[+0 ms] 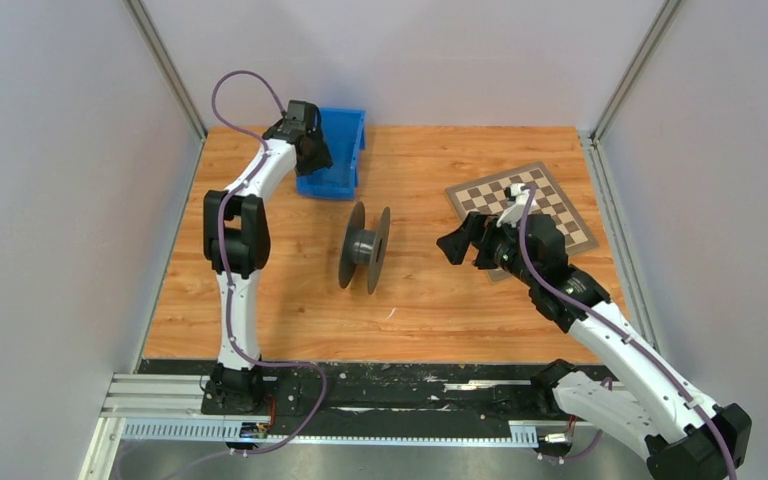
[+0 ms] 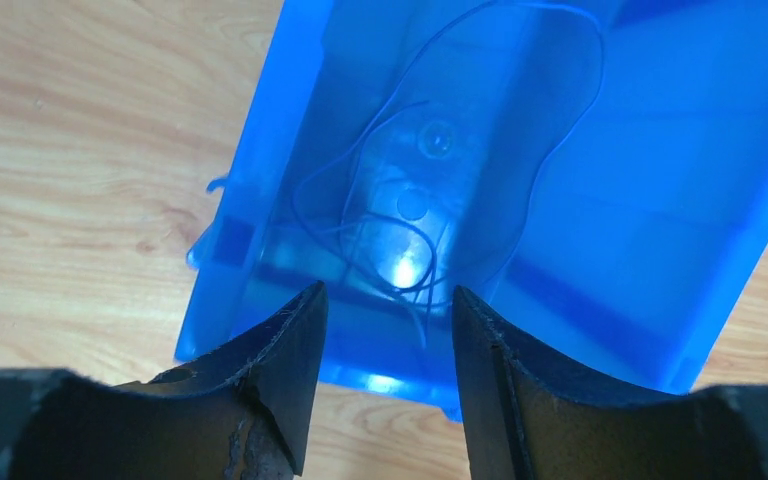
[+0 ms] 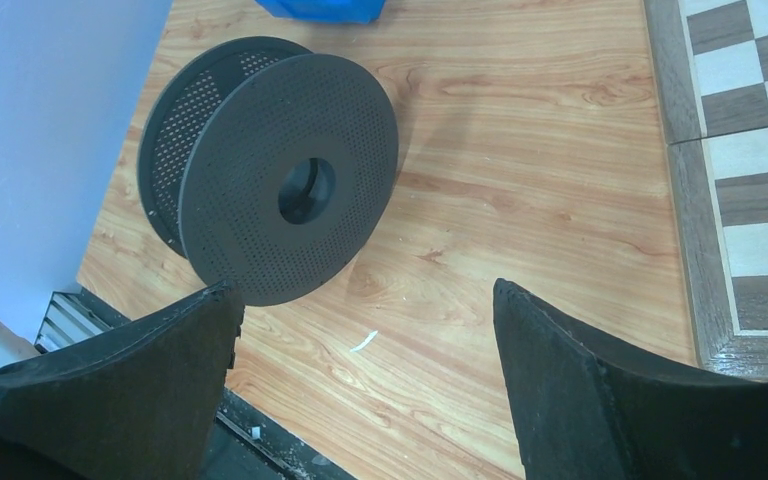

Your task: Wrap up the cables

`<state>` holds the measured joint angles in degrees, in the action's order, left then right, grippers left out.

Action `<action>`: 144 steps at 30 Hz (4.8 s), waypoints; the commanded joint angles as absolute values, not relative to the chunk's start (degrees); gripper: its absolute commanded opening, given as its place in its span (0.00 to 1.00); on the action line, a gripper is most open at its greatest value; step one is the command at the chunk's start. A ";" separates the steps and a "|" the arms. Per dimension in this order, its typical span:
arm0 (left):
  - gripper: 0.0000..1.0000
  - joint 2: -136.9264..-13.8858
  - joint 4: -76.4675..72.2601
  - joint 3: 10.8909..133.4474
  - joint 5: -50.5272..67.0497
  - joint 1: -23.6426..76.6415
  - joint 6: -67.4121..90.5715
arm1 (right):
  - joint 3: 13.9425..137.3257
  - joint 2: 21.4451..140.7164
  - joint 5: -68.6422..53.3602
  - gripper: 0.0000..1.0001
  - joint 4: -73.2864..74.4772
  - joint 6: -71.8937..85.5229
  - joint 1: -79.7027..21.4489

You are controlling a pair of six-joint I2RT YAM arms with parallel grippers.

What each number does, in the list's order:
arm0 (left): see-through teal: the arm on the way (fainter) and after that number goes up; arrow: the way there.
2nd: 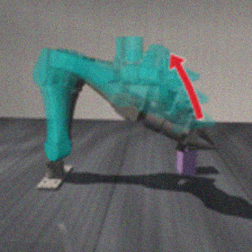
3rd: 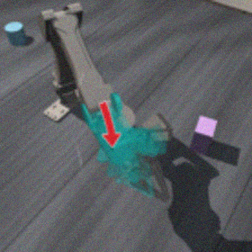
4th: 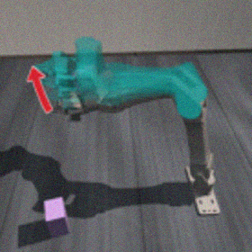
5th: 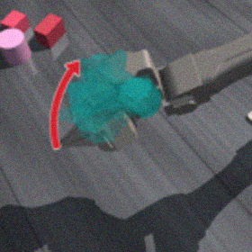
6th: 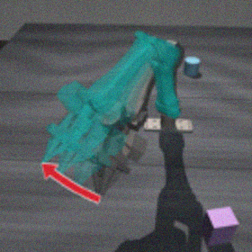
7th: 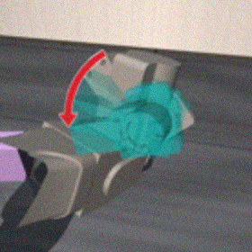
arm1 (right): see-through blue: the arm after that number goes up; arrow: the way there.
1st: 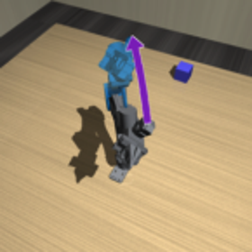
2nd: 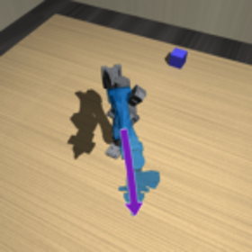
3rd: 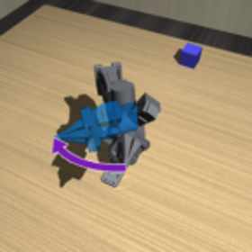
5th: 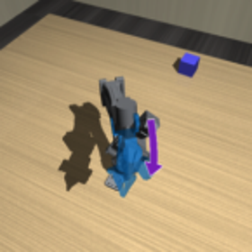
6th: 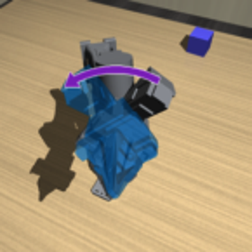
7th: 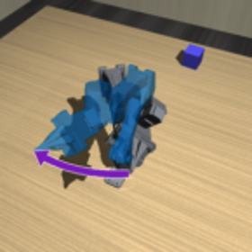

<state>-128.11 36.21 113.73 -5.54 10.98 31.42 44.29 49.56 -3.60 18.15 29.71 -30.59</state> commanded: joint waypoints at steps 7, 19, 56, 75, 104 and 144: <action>0.45 -134.17 31.40 117.76 -2.98 9.66 33.59 | 46.31 52.01 -4.30 0.94 14.71 28.81 -30.76; 0.00 -118.67 26.25 114.78 9.46 9.59 31.40 | 47.32 49.32 -3.73 0.93 14.76 28.34 -30.78; 0.00 -95.79 29.33 113.05 61.70 24.59 28.76 | 53.51 47.89 -18.51 0.93 -10.50 3.61 -30.77; 0.00 -93.44 49.49 103.60 59.87 28.12 7.84 | 47.74 61.39 -21.93 0.95 -17.93 1.82 -30.79; 0.72 -74.85 63.24 87.43 17.51 28.74 18.74 | 45.39 64.18 -7.17 0.00 -15.51 13.01 -28.66; 0.00 -89.72 57.44 96.83 -15.72 44.13 5.89 | 48.34 45.84 6.53 0.00 2.47 4.19 -27.86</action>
<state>-84.66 66.67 92.25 -9.98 45.30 16.86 46.46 49.06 2.44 0.54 6.46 -28.05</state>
